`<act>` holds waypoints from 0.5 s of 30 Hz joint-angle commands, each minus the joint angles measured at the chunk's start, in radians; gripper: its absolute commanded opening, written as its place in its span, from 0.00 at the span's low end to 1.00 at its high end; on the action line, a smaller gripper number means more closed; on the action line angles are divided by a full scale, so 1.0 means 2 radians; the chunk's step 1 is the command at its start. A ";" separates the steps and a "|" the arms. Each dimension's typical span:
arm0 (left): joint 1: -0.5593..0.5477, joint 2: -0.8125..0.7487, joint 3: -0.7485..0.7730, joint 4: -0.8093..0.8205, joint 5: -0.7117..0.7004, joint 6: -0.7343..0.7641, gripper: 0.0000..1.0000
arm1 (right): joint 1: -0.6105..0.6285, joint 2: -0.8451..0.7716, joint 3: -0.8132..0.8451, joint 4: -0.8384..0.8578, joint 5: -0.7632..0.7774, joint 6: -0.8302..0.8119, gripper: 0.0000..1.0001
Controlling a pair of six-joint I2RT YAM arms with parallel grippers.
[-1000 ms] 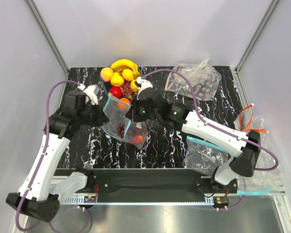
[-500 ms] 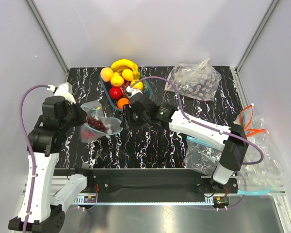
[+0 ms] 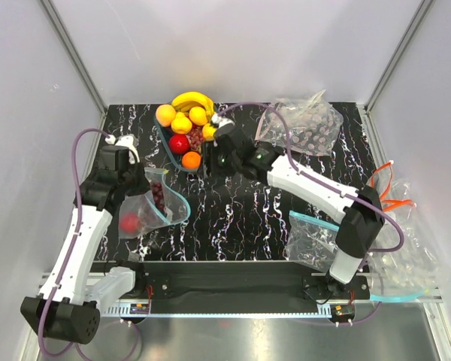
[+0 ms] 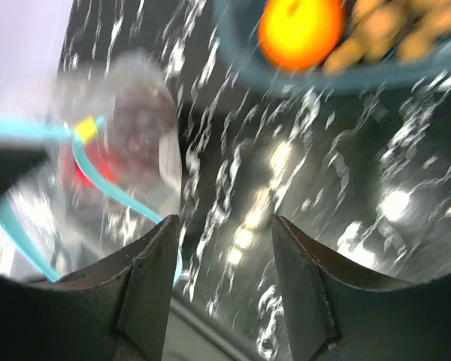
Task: Place the food in the zip-top bag and seal the zipper
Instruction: Pick up the fake fruit from the bin.
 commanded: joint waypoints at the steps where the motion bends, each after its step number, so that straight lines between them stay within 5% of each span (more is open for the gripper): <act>1: -0.002 0.002 -0.018 0.054 0.018 0.018 0.00 | -0.034 0.032 0.059 0.009 0.004 -0.024 0.60; 6: -0.001 -0.019 -0.020 0.064 0.030 0.017 0.02 | -0.050 0.151 0.190 -0.031 0.015 -0.060 0.70; 8: -0.001 -0.028 -0.024 0.072 0.024 0.019 0.03 | -0.050 0.190 0.240 -0.051 0.039 -0.071 0.88; 10: -0.002 -0.041 -0.031 0.075 0.026 0.019 0.04 | -0.050 0.243 0.300 -0.072 0.061 -0.072 0.94; 15: -0.002 -0.058 -0.042 0.078 0.029 0.019 0.05 | -0.055 0.319 0.363 -0.070 0.062 -0.057 0.95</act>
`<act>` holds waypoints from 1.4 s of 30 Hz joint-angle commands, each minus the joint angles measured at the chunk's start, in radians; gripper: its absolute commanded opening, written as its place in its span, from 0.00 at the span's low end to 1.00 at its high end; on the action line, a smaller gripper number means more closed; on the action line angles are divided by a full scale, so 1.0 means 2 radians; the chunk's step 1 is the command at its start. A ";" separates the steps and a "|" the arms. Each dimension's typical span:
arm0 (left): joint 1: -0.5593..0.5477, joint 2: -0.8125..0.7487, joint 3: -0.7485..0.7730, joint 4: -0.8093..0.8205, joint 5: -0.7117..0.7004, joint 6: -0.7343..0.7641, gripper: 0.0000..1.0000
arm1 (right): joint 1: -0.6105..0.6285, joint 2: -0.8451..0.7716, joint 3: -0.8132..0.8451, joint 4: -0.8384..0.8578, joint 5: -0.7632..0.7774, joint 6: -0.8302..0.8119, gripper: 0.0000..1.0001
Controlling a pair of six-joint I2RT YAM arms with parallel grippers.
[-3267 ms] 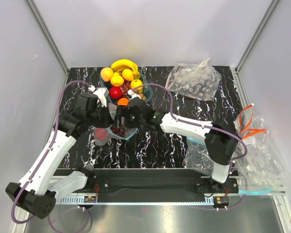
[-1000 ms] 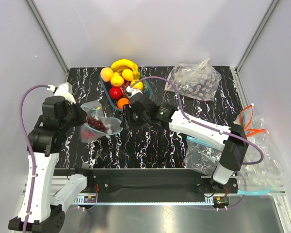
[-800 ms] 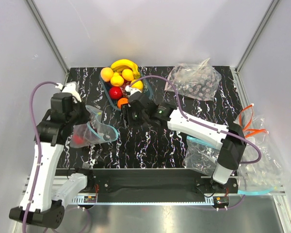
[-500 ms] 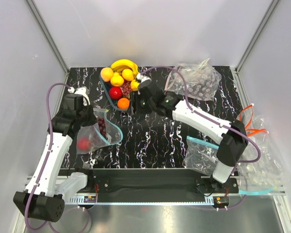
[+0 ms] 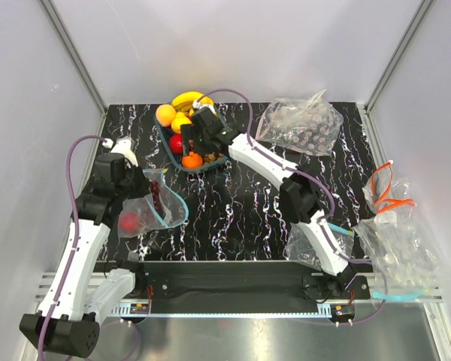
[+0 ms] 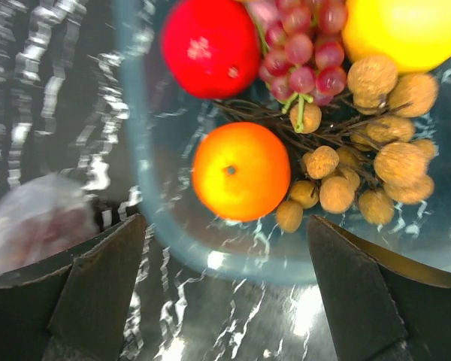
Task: Place the food in the zip-top bag and seal the zipper
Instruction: Pick up the fake fruit from the bin.
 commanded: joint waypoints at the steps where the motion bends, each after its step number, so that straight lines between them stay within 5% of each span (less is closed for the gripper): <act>1: -0.002 -0.010 -0.002 0.035 0.010 0.006 0.05 | -0.003 0.035 0.044 -0.013 0.013 0.002 0.95; 11: -0.009 -0.009 -0.003 0.032 0.010 0.004 0.06 | 0.000 0.137 0.114 -0.033 -0.030 0.037 0.92; 17: -0.019 -0.010 -0.003 0.036 0.015 0.004 0.06 | 0.003 0.119 0.084 -0.045 -0.004 0.038 0.59; 25: -0.019 0.007 -0.005 0.037 0.028 0.005 0.06 | 0.002 0.003 0.008 0.009 0.020 -0.001 0.52; 42: -0.036 0.067 0.043 -0.003 0.051 0.001 0.08 | 0.022 -0.258 -0.321 0.206 -0.049 -0.026 0.51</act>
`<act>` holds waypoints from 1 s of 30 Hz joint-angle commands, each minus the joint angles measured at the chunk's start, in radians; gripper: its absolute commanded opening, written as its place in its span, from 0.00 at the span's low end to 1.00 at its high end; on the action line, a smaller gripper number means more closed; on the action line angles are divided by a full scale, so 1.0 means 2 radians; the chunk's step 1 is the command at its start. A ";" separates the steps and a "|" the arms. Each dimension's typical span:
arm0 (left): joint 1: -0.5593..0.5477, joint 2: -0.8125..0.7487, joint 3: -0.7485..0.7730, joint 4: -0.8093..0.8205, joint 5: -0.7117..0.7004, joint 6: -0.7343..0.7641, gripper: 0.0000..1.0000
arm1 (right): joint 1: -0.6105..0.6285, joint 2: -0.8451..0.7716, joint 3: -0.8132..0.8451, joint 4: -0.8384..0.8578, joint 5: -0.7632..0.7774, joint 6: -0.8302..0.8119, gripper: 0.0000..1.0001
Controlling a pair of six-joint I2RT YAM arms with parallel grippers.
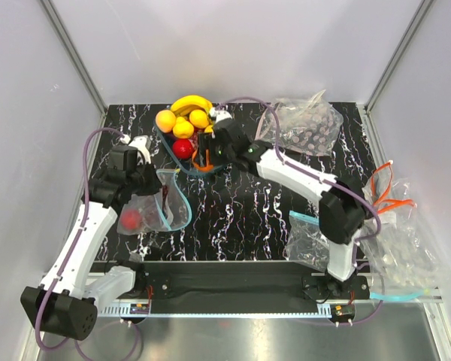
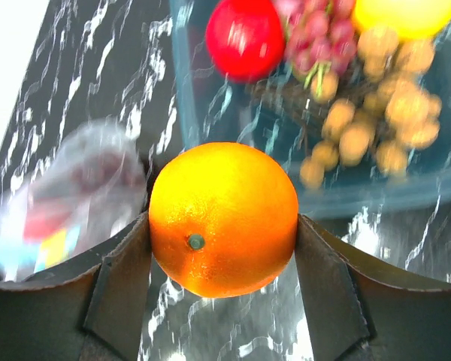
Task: Place the food in the zip-top bag and seal the zipper
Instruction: Pick up the fake fruit from the bin, then place the fake fruit in the zipper food storage bag.
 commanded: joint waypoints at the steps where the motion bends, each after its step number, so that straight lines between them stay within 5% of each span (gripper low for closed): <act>1: -0.009 0.007 0.030 0.004 0.013 -0.001 0.08 | 0.034 -0.077 -0.068 0.075 -0.022 -0.022 0.51; 11: -0.025 0.012 0.054 -0.010 0.002 -0.008 0.08 | 0.120 -0.197 -0.194 0.157 -0.039 -0.035 0.51; 30: -0.068 -0.014 0.114 -0.062 0.043 -0.040 0.09 | 0.163 -0.151 -0.217 0.210 -0.029 -0.022 0.51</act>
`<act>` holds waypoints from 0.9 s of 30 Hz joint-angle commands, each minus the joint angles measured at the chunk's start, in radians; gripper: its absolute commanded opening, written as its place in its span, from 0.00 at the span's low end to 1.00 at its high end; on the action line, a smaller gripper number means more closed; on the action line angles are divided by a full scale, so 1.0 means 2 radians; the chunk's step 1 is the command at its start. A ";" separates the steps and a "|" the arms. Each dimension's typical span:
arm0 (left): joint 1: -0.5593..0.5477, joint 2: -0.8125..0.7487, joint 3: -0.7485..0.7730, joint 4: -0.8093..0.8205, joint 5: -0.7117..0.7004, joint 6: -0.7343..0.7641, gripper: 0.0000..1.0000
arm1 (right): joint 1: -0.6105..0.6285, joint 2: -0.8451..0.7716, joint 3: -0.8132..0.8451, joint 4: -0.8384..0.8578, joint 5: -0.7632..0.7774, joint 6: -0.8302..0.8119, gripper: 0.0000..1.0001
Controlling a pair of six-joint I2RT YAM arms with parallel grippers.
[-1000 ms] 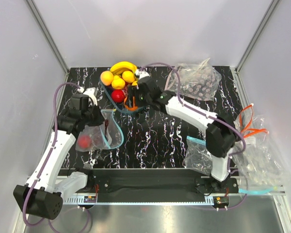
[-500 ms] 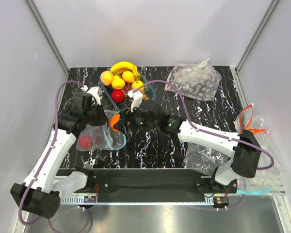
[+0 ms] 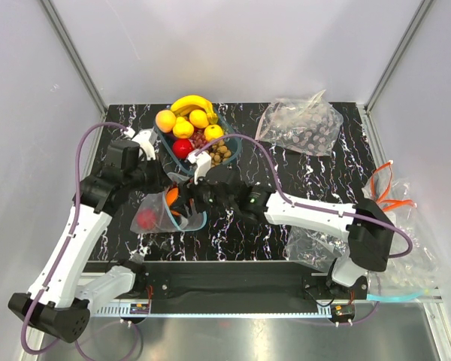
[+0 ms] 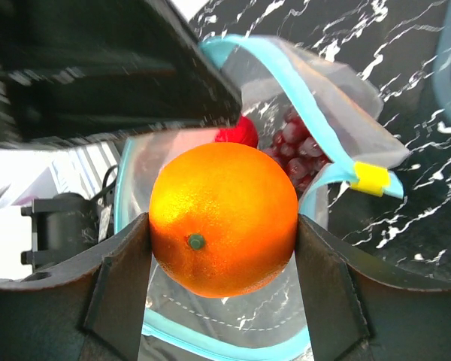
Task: Place the food in the zip-top bag and seal the zipper
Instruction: Place the fake fruit in the zipper food storage bag.
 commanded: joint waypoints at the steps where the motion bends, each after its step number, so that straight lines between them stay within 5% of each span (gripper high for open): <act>1: -0.002 -0.012 0.026 -0.002 0.007 0.004 0.09 | 0.010 0.010 0.003 0.033 0.008 0.000 0.52; 8: -0.002 -0.018 0.032 -0.020 -0.043 0.020 0.10 | 0.026 0.063 0.006 0.089 0.002 0.006 0.57; 9: -0.002 -0.019 0.032 -0.020 -0.048 0.018 0.10 | 0.026 0.070 0.008 0.095 0.007 0.012 0.73; 14: -0.002 -0.019 0.021 -0.017 -0.065 0.019 0.10 | 0.026 0.067 0.006 0.095 0.027 0.019 1.00; 18: 0.002 -0.023 0.007 -0.003 -0.075 0.018 0.10 | 0.026 0.036 -0.007 0.079 0.047 0.006 1.00; 23: 0.027 -0.018 0.001 0.006 -0.115 0.031 0.09 | 0.026 0.005 0.007 0.012 0.077 -0.007 0.84; 27: 0.040 -0.029 -0.013 0.022 -0.142 0.025 0.09 | 0.020 -0.018 0.025 -0.048 0.145 -0.010 0.83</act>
